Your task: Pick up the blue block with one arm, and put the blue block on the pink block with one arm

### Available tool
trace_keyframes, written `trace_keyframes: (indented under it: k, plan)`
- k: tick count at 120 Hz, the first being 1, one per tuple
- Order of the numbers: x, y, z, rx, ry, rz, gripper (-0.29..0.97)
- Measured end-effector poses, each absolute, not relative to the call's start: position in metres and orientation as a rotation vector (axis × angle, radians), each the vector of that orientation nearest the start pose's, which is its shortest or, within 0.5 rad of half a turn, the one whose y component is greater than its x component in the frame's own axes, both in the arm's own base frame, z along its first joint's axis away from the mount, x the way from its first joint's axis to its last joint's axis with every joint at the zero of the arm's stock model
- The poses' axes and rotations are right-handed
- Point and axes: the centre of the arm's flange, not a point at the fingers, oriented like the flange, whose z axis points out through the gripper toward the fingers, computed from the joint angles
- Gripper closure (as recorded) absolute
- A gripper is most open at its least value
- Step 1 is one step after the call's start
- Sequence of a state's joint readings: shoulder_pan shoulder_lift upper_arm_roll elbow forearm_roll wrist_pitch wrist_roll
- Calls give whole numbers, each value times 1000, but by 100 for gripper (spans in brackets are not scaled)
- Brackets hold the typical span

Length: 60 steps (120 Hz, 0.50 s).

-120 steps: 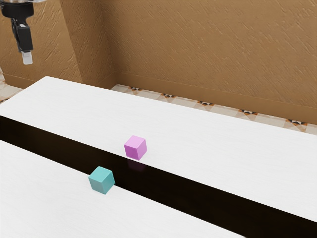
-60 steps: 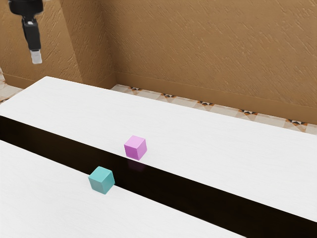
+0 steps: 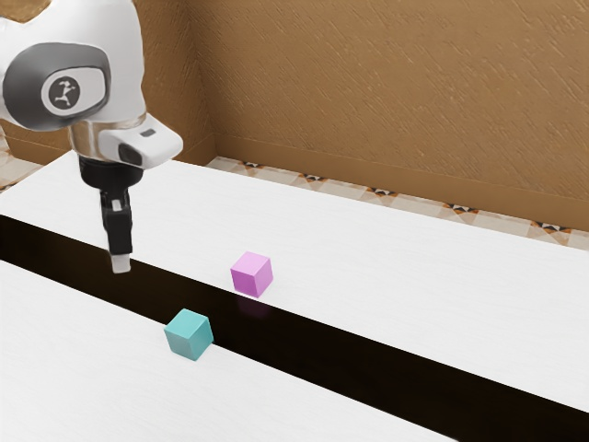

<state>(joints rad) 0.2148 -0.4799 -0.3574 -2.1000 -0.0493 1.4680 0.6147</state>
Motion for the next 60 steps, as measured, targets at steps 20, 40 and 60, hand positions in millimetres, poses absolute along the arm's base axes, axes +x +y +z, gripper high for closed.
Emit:
trace_keyframes:
  k: [20, 40, 60]
  plan:
    - [390, -83, 547, -2926, 882, 277, 0]
    - [396, -59, 530, -2981, 652, 255, 0]
    - [407, -34, 507, -3016, 467, 258, 0]
